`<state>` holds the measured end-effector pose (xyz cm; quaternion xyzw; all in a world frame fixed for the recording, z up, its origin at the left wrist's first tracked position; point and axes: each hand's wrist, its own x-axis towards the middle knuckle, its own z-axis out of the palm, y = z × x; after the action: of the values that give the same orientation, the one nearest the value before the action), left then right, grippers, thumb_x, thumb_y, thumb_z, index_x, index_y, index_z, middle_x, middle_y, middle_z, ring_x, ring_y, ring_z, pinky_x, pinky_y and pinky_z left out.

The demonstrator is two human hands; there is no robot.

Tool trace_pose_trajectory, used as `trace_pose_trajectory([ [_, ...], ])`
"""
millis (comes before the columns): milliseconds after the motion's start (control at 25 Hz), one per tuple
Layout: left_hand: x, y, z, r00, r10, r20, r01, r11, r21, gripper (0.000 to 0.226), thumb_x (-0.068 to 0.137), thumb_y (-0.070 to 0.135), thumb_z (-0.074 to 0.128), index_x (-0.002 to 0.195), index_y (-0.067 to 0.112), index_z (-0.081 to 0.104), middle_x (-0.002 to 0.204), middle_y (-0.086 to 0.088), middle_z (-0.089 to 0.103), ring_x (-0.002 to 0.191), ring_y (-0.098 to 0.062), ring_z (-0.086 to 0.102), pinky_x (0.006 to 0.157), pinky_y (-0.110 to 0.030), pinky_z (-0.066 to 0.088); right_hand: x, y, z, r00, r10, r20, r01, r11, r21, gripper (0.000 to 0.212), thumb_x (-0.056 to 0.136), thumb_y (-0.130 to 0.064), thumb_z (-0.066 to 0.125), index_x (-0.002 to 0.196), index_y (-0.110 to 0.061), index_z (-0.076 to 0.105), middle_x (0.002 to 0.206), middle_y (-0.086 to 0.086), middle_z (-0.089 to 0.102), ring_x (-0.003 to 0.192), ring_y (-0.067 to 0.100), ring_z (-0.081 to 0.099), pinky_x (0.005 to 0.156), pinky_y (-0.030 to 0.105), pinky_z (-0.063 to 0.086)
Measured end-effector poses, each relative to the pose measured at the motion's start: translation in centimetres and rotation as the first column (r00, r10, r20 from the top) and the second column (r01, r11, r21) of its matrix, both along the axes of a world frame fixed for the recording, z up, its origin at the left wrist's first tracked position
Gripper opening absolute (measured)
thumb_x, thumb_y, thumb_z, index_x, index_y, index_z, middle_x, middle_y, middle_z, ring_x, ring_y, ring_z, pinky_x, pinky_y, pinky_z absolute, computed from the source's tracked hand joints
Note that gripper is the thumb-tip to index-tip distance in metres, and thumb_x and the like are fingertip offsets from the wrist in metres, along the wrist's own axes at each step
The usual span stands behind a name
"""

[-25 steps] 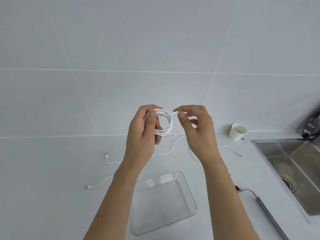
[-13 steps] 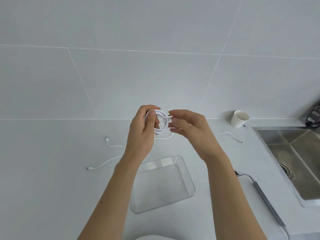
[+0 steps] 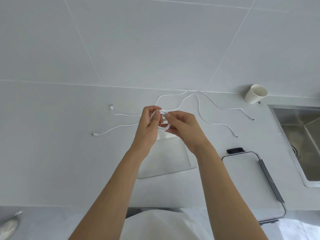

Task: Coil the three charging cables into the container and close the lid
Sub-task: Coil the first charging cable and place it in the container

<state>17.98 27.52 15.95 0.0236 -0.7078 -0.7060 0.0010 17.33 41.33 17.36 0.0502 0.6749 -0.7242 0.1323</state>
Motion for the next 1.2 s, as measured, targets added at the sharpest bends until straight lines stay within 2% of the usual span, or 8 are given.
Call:
trace_pose_trajectory([
  [240,1.4,-0.4,-5.0,0.959,0.097,0.267,-0.103,0.995,0.008,0.007,0.105,0.021,0.045,0.107,0.019,0.051,0.087,0.004,0.059,0.081,-0.013,0.059,0.064,-0.026,0.048,0.3,-0.6,-4.9,0.995,-0.004,0.097,-0.01,0.99,0.143,0.018,0.094,-0.009,0.066,0.099,0.007,0.071,0.099,0.027,0.069,0.082,0.027,0.072,0.088,0.043,0.061],
  [400,2.2,-1.2,-7.6,0.915,0.195,0.354,-0.189,0.981,-0.051,0.009,0.098,0.013,0.054,0.099,0.022,0.054,0.097,-0.003,0.064,0.084,-0.015,0.063,0.054,-0.015,0.052,0.4,-1.1,-8.0,0.985,-0.013,0.17,-0.028,0.972,0.233,0.016,0.092,-0.012,0.069,0.096,0.003,0.073,0.093,0.023,0.071,0.079,0.025,0.073,0.087,0.046,0.061],
  [600,3.1,-1.5,-10.5,0.824,0.294,0.484,-0.249,0.956,-0.155,0.013,0.095,0.011,0.058,0.108,0.013,0.058,0.106,-0.005,0.064,0.101,-0.026,0.065,0.088,-0.04,0.056,0.7,-2.2,-11.0,0.974,-0.05,0.222,-0.015,0.959,0.283,0.006,0.086,-0.01,0.073,0.088,-0.005,0.074,0.082,0.014,0.071,0.086,0.035,0.073,0.085,0.05,0.06],
  [680,3.3,-1.5,-11.3,0.795,0.362,0.486,-0.3,0.932,-0.203,0.015,0.094,0.01,0.061,0.108,0.009,0.06,0.109,-0.008,0.066,0.101,-0.026,0.065,0.087,-0.039,0.056,0.9,-2.6,-12.2,0.969,-0.062,0.238,-0.011,0.956,0.292,0.008,0.086,-0.012,0.074,0.089,-0.005,0.074,0.088,0.016,0.072,0.086,0.034,0.074,0.085,0.048,0.061],
  [840,3.4,-1.1,-11.9,0.755,0.499,0.425,-0.394,0.864,-0.313,0.009,0.093,0.006,0.061,0.1,0.011,0.061,0.097,-0.002,0.066,0.081,-0.015,0.064,0.055,-0.015,0.051,1.1,-2.9,-14.1,0.956,-0.018,0.293,-0.066,0.96,0.273,0.011,0.085,-0.009,0.072,0.096,-0.005,0.074,0.106,0.021,0.07,0.099,0.033,0.071,0.09,0.046,0.059],
  [920,3.3,-0.7,-12.4,0.75,0.531,0.394,-0.405,0.84,-0.36,0.011,0.093,0.004,0.059,0.102,0.008,0.064,0.096,-0.002,0.066,0.084,-0.017,0.064,0.07,-0.024,0.053,0.8,-2.8,-14.8,0.945,0.016,0.326,-0.108,0.957,0.268,0.017,0.083,-0.003,0.069,0.099,-0.005,0.073,0.112,0.017,0.069,0.103,0.032,0.069,0.094,0.045,0.058],
  [1040,2.9,0.0,-13.1,0.766,0.543,0.343,-0.383,0.815,-0.435,0.014,0.095,0.002,0.055,0.106,0.003,0.065,0.102,-0.007,0.068,0.087,-0.017,0.06,0.073,-0.016,0.042,0.3,-2.8,-15.6,0.942,0.025,0.334,-0.141,0.933,0.331,0.02,0.084,-0.003,0.068,0.102,-0.008,0.074,0.115,0.011,0.069,0.103,0.027,0.069,0.094,0.041,0.057],
  [1200,2.2,0.4,-13.7,0.781,0.53,0.331,-0.341,0.806,-0.485,0.021,0.095,-0.002,0.05,0.112,0.001,0.063,0.112,-0.013,0.066,0.1,-0.026,0.062,0.085,-0.028,0.047,-0.4,-3.3,-16.2,0.96,0.0,0.281,-0.136,0.875,0.465,0.018,0.085,-0.009,0.066,0.1,-0.017,0.073,0.096,-0.004,0.07,0.089,0.016,0.065,0.067,0.016,0.049],
])
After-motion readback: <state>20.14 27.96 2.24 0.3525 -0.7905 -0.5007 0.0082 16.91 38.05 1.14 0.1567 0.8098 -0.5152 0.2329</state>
